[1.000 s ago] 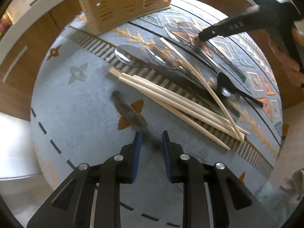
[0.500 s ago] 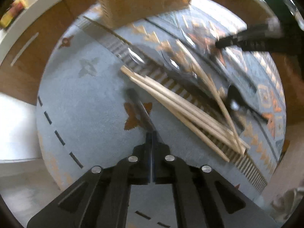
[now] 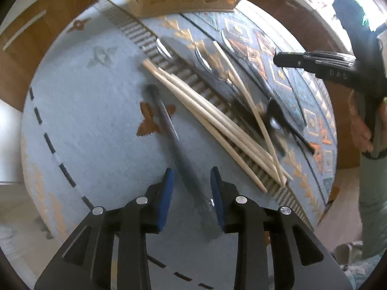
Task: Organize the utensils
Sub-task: 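Close the right tool on a clear plastic spoon while the left tool grasps another utensil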
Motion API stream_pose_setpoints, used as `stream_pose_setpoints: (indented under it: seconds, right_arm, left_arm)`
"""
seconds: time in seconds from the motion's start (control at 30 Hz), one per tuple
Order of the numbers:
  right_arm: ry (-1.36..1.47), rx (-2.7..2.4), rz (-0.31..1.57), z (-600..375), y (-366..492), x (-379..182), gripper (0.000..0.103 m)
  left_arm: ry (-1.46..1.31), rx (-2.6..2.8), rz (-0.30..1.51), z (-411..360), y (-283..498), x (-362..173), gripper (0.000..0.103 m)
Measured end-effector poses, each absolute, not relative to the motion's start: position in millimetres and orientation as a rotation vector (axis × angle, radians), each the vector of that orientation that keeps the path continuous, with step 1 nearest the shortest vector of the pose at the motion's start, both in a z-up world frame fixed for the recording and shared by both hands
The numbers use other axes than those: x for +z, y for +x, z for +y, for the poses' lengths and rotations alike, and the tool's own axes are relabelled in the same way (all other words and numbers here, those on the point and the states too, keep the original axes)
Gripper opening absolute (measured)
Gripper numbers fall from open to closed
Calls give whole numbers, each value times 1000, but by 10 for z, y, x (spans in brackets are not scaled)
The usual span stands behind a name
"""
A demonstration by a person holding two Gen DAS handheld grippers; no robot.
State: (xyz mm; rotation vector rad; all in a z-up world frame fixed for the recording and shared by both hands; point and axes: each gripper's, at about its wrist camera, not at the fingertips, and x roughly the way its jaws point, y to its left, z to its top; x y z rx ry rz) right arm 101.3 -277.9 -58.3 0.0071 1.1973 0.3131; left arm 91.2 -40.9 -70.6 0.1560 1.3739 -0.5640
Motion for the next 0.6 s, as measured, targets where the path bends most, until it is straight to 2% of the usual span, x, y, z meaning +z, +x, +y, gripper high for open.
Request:
stream_pose_setpoints:
  seconds: [0.1,0.17,0.27,0.4,0.6]
  right_arm:
    - [-4,321,1208,-2705,1102,-564,10]
    - [-14,324,1211,-2665,1126,-571,10]
    - [-9,342,1192,-2618,1116,-539,10]
    - [19,370,1140,-2627,1048,-439,10]
    - [32,408,1036,-2690,895,-200,10]
  left_arm:
    - [250,-509,1404,-517,905,-728,26]
    - [346,-460,1402,-622,871,-740,16]
    - [393,-422,1391,-697,815,-745,13]
    - [272,-426,1298,-576,740,-642,0]
    - [100,-476,1224,-298,662,-553,0]
